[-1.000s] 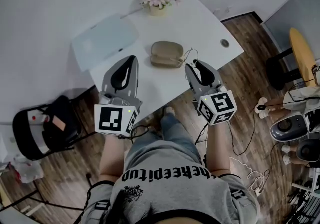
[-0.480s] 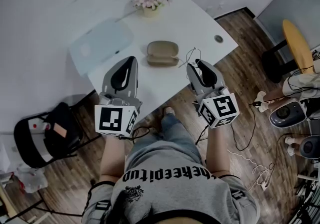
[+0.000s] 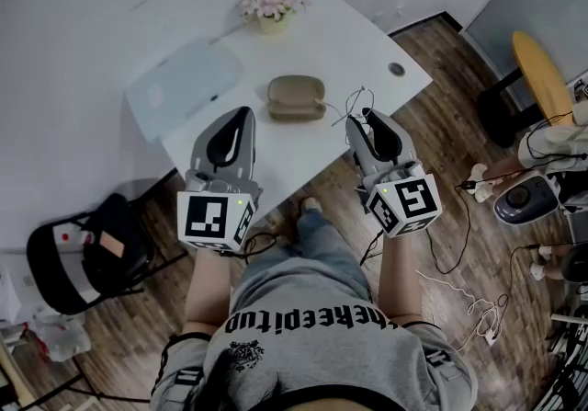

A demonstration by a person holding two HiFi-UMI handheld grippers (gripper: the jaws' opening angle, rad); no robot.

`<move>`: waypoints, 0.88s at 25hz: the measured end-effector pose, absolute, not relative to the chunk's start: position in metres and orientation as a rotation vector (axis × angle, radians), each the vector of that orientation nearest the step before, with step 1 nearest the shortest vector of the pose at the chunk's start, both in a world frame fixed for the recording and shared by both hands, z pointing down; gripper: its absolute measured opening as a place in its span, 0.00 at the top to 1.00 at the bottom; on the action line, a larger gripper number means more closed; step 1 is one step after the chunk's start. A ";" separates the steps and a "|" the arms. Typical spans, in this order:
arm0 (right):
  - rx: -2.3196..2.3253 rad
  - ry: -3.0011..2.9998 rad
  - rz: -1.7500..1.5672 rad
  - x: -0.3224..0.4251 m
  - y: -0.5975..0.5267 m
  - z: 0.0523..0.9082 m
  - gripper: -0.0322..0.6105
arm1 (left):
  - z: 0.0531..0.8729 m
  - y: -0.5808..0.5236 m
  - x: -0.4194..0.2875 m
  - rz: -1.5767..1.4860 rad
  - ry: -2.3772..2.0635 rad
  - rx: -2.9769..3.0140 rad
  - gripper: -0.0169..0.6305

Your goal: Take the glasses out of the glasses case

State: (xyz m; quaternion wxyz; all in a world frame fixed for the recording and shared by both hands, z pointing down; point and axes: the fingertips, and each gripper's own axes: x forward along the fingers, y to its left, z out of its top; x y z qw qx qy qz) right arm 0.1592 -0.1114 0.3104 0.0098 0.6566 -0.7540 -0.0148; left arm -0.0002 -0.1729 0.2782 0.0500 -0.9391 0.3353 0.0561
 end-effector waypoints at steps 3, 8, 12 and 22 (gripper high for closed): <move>2.062 -2.353 -0.058 0.159 -0.109 0.309 0.77 | 0.280 -0.171 0.000 0.167 1.018 -2.862 0.94; 2.074 -2.353 -0.088 0.160 -0.105 0.305 0.77 | 0.278 -0.169 0.001 0.163 1.014 -2.861 0.95; 2.080 -2.355 -0.109 0.159 -0.100 0.300 0.77 | 0.279 -0.165 0.002 0.179 1.001 -2.862 0.94; 2.109 -2.365 -0.141 0.163 -0.094 0.293 0.77 | 0.276 -0.158 0.010 0.156 0.974 -2.863 0.94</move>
